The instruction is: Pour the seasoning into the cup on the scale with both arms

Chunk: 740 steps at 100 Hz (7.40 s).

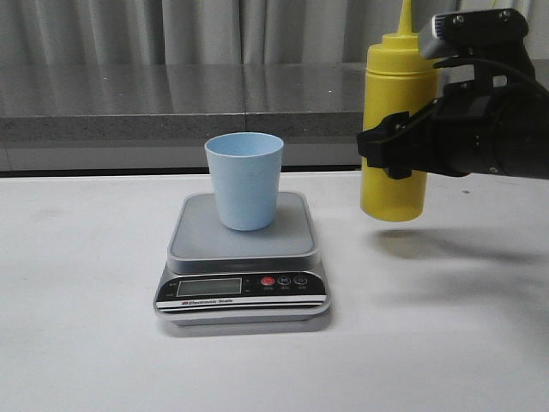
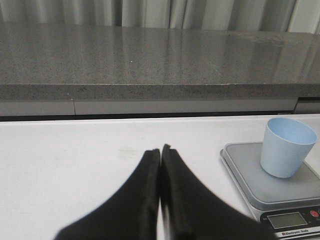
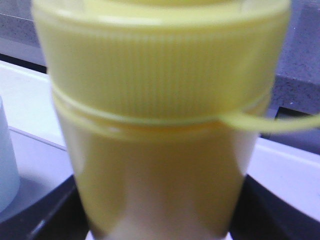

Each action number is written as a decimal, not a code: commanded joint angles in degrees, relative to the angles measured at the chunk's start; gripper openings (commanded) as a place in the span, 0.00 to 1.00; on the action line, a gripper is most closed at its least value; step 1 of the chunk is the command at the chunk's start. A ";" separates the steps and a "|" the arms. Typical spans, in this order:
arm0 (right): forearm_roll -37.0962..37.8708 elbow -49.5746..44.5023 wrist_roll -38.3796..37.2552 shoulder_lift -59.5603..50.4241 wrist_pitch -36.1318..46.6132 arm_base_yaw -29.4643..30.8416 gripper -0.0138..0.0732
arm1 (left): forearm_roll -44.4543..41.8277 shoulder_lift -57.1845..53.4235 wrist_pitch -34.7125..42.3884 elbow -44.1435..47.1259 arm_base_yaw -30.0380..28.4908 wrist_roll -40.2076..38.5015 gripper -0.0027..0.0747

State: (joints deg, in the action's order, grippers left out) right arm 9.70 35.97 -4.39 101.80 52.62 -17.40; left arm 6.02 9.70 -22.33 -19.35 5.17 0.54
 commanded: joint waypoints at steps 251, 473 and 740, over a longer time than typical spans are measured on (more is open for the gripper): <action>-16.71 -24.47 7.13 -39.75 -10.20 0.24 0.90 | 0.50 0.50 4.85 -1.61 -0.21 -0.54 0.01; -16.81 -24.17 13.12 -77.60 -47.11 0.24 0.08 | 0.50 0.50 4.85 -1.61 -0.21 -0.54 0.01; -2.16 -36.34 -4.56 -103.60 -54.05 12.89 0.08 | 0.50 0.50 4.85 -1.61 -0.21 -0.54 0.01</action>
State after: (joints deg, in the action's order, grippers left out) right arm 7.70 -1.56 -8.97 -0.67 -6.33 -4.89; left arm 6.02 9.70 -22.33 -19.35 5.17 0.54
